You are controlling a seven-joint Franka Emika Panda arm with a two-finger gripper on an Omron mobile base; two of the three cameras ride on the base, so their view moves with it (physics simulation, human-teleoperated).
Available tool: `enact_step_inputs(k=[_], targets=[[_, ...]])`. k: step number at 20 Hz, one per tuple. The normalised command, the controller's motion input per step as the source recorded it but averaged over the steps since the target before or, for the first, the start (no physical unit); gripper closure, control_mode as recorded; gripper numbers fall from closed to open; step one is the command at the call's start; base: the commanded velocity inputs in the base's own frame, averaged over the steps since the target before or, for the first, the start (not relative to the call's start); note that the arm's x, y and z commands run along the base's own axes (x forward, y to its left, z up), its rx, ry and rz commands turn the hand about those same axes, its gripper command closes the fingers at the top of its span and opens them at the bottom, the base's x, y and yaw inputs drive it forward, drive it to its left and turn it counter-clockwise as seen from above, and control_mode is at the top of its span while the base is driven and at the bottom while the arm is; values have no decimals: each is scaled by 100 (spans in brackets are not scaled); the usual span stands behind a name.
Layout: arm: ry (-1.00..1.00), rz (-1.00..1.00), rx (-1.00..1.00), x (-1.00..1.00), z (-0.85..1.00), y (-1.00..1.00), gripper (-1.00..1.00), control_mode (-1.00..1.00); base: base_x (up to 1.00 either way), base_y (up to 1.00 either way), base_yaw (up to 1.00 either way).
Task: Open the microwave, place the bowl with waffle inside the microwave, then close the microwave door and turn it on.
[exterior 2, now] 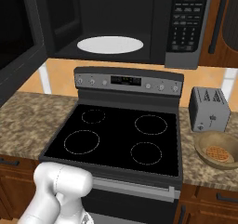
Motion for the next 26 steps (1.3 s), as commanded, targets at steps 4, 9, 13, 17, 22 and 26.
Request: enact_step_inputs(k=[4, 9, 13, 17, 22, 26], targets=[[-2, -8, 24, -98, 8, -47, -100, -100, 0, 0, 0], [-11, -10, 27, -98, 1, -100, -100, -100, 0, 0, 0], [17, -11, 44, 41, -3, -100, -100, -100, 0, 0, 0], [22, 0, 47, 72, -45, -100, -100, -100, 0, 0, 0], [13, -5, 51, 79, -41, -100, -100, -100, 0, 0, 0], [14, -12, 53, 41, -16, -100, -100, -100, 0, 0, 0]])
